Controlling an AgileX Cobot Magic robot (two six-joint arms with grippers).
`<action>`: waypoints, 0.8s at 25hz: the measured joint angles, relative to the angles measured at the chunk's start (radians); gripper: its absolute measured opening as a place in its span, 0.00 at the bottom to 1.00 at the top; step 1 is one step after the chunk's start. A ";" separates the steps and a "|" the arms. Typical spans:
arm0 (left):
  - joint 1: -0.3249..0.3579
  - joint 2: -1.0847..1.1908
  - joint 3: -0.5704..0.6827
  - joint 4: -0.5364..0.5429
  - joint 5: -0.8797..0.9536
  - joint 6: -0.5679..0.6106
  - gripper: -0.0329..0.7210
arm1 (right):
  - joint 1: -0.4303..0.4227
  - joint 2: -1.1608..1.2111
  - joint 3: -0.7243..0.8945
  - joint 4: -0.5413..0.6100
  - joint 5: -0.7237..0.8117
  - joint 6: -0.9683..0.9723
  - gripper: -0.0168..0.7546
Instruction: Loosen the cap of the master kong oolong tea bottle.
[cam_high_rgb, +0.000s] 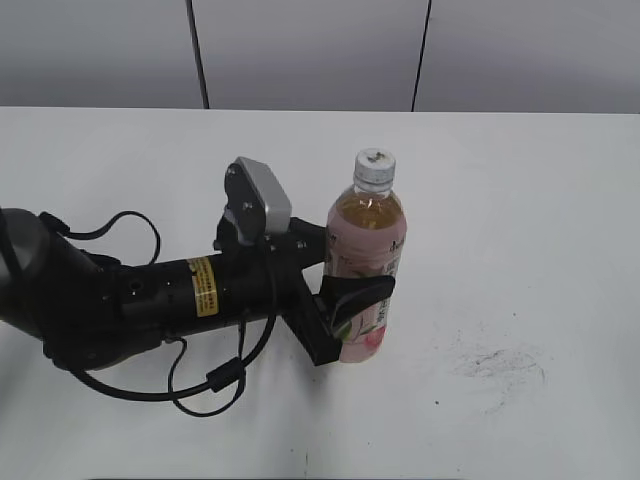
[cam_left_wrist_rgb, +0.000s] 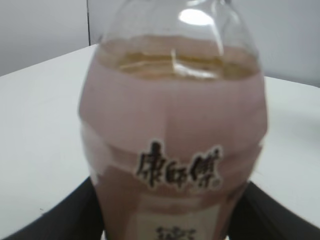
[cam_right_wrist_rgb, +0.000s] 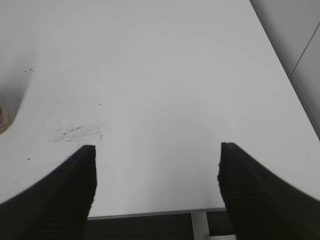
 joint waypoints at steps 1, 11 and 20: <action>0.000 0.006 0.000 0.010 -0.005 0.000 0.58 | 0.000 0.000 0.000 0.000 0.000 0.000 0.76; 0.000 0.007 0.000 0.014 -0.007 0.000 0.58 | 0.000 0.000 0.000 0.000 0.000 0.000 0.76; 0.000 0.007 0.000 0.014 -0.007 0.000 0.58 | 0.000 0.000 0.000 0.000 -0.001 0.000 0.76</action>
